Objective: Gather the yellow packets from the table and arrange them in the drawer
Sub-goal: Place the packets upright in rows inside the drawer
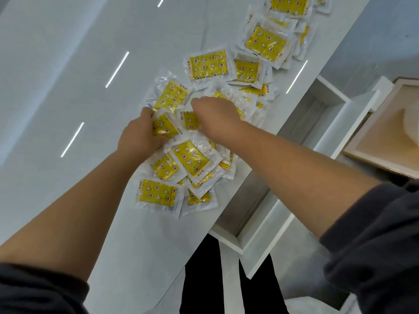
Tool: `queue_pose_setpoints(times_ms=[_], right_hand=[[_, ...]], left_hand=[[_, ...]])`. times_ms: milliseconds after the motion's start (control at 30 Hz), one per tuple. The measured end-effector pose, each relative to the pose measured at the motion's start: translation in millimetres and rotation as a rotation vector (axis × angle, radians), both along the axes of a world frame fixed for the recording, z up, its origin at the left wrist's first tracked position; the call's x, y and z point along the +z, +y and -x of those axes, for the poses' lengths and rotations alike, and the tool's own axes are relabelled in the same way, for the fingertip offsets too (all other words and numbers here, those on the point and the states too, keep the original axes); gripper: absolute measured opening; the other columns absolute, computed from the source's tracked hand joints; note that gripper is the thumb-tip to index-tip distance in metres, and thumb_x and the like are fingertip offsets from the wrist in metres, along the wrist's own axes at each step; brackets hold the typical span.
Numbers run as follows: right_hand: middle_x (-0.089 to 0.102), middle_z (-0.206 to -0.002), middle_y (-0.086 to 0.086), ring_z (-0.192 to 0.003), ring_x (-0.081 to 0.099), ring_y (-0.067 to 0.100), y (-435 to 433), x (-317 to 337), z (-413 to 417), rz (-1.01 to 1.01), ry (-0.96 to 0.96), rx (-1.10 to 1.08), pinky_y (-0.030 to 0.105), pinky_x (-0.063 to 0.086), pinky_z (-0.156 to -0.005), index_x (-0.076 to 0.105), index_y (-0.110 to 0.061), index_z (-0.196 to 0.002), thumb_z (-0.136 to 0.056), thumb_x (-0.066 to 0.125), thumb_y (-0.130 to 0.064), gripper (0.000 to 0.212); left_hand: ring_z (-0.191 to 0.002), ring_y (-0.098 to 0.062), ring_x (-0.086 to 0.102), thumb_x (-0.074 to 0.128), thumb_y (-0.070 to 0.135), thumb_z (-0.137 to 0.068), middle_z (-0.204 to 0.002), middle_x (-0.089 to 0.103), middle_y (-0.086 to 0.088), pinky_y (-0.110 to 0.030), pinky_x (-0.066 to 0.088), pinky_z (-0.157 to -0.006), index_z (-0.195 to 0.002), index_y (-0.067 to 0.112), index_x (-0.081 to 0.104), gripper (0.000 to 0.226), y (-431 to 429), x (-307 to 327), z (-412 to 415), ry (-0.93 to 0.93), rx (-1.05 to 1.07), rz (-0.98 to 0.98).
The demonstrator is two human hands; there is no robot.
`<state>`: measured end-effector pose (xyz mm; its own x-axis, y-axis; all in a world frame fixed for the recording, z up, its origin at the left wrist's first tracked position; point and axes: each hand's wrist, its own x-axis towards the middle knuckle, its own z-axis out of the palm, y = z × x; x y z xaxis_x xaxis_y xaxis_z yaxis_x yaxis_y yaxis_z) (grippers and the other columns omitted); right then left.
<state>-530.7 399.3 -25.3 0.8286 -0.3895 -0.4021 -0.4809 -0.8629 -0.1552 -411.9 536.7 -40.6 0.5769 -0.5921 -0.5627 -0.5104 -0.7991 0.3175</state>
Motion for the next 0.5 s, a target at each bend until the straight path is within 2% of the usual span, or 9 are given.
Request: queue_pose_setpoints(times_ms=[67, 133, 200, 267, 333, 400, 433, 500], right_hand=[[0.053, -0.084, 0.003, -0.081, 0.058, 0.027, -1.5, 6.1, 14.9, -0.087, -0.084, -0.184, 0.031, 0.032, -0.055, 0.048, -0.011, -0.112, -0.089, 0.063, -0.018, 0.029], [0.052, -0.083, -0.001, -0.074, 0.051, 0.019, -2.5, 10.6, 28.4, -0.347, -0.156, -0.47, 0.03, 0.035, -0.06, 0.047, -0.014, -0.108, -0.089, 0.063, -0.028, 0.028], [0.053, -0.094, -0.002, -0.08, 0.052, 0.016, -1.5, 8.3, 37.9, -0.688, -0.231, -0.755, 0.03, 0.041, -0.068, 0.049, -0.013, -0.111, -0.089, 0.062, -0.027, 0.029], [0.058, -0.111, 0.004, -0.097, 0.06, 0.025, 4.2, 6.6, 42.5, -0.973, -0.243, -0.961, 0.035, 0.05, -0.08, 0.052, -0.009, -0.117, -0.088, 0.062, -0.024, 0.035], [0.065, -0.108, 0.011, -0.098, 0.064, 0.03, 6.7, 6.4, 46.0, -1.287, -0.327, -1.156, 0.04, 0.056, -0.084, 0.057, -0.005, -0.118, -0.089, 0.061, -0.019, 0.032], [0.069, -0.104, 0.011, -0.094, 0.068, 0.027, 6.8, 11.4, 50.1, -1.567, -0.4, -1.268, 0.039, 0.058, -0.081, 0.058, -0.003, -0.123, -0.096, 0.055, -0.023, 0.034], [0.07, -0.109, 0.011, -0.098, 0.069, 0.027, 5.7, 10.9, 52.7, -1.597, -0.402, -1.264, 0.042, 0.057, -0.085, 0.057, -0.005, -0.126, -0.096, 0.056, -0.028, 0.038], [0.07, -0.114, 0.01, -0.102, 0.069, 0.026, 5.2, 6.2, 58.5, -1.457, -0.369, -1.181, 0.047, 0.054, -0.091, 0.059, -0.01, -0.125, -0.09, 0.065, -0.028, 0.04]], left_hand=[[-0.079, -0.025, 0.05, 0.067, 0.024, -0.087, -0.087, 0.053, -0.006, -0.033, 0.038, -0.066, -0.101, 0.01, 0.049, 0.026, 3.8, 11.8, 2.8, 0.065, 0.15, 0.142], [-0.075, -0.021, 0.055, 0.061, 0.023, -0.091, -0.081, 0.059, -0.001, -0.032, 0.044, -0.065, -0.085, 0.015, 0.055, 0.012, 7.3, 22.2, 9.3, 0.23, 0.346, 0.288], [-0.085, -0.023, 0.068, 0.058, 0.02, -0.094, -0.091, 0.07, -0.003, -0.037, 0.055, -0.079, -0.09, 0.02, 0.064, 0.007, 6.7, 31.9, 23.0, 0.508, 0.56, 0.39], [-0.097, -0.029, 0.069, 0.058, 0.017, -0.094, -0.104, 0.071, -0.011, -0.044, 0.054, -0.088, -0.099, 0.018, 0.067, 0.01, 2.9, 34.3, 37.4, 0.684, 0.677, 0.426], [-0.098, -0.029, 0.068, 0.062, 0.016, -0.091, -0.106, 0.07, -0.013, -0.043, 0.055, -0.088, -0.102, 0.014, 0.067, 0.012, -5.8, 34.6, 49.1, 0.697, 0.74, 0.421], [-0.089, -0.025, 0.069, 0.069, 0.016, -0.086, -0.097, 0.07, -0.01, -0.038, 0.055, -0.083, -0.092, 0.013, 0.067, 0.007, -14.9, 32.6, 56.9, 0.622, 0.77, 0.422], [-0.082, -0.024, 0.067, 0.072, 0.016, -0.084, -0.09, 0.068, -0.009, -0.036, 0.055, -0.08, -0.085, 0.013, 0.065, 0.007, -18.9, 31.8, 59.8, 0.592, 0.766, 0.423], [-0.074, -0.022, 0.062, 0.074, 0.018, -0.081, -0.081, 0.063, -0.008, -0.037, 0.053, -0.075, -0.08, 0.012, 0.06, 0.015, -25.6, 30.1, 63.8, 0.57, 0.724, 0.409]])
